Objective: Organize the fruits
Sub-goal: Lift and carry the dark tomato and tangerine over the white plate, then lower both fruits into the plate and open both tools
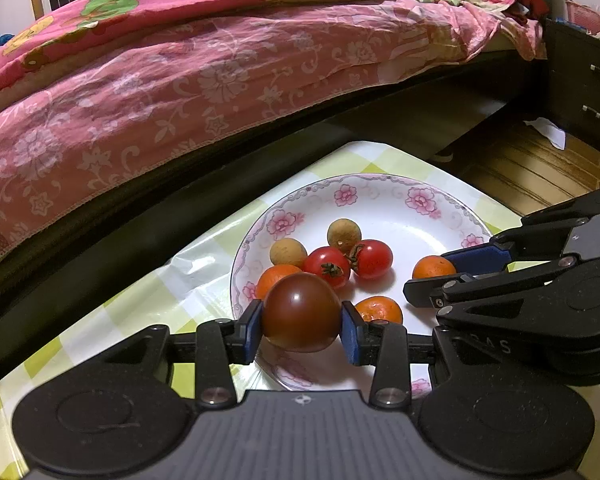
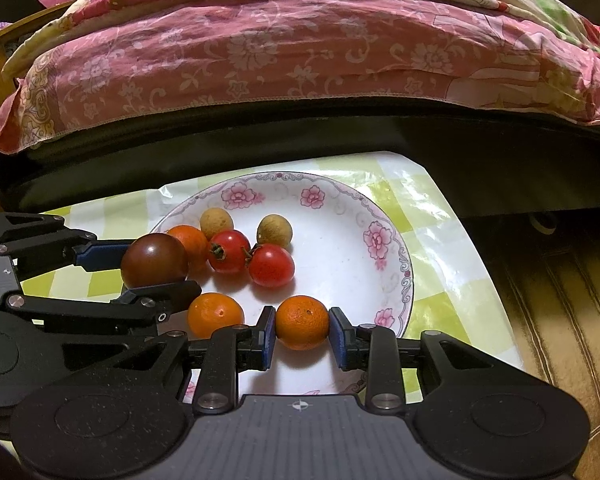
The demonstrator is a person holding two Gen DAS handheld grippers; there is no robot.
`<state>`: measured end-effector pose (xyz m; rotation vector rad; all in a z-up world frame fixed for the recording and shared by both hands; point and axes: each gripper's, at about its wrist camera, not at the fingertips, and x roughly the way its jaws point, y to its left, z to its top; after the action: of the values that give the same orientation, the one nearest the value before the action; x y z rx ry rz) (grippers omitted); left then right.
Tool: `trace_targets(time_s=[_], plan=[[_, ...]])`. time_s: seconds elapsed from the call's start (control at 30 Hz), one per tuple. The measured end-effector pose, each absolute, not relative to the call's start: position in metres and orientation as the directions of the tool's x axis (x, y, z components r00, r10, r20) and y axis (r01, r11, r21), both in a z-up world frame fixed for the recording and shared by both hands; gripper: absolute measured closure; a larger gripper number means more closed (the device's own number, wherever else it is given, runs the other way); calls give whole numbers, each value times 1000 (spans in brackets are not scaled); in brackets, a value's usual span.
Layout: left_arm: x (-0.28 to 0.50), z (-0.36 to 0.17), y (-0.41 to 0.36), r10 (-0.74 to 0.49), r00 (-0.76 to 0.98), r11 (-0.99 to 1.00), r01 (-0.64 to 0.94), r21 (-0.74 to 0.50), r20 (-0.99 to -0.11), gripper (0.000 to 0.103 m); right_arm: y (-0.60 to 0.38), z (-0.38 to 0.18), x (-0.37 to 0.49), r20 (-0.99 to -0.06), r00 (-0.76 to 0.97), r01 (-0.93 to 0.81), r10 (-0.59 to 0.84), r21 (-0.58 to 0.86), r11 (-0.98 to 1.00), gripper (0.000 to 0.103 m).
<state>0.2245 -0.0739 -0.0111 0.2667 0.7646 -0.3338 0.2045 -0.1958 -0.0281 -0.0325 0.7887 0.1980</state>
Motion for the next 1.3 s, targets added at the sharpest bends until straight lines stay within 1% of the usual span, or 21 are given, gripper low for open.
trace_targets(time_s=[1.3], plan=[[227, -11, -73, -198, 667, 924, 373, 91, -718, 55, -198, -26, 202, -700, 698, -179, 148, 29, 983, 73]])
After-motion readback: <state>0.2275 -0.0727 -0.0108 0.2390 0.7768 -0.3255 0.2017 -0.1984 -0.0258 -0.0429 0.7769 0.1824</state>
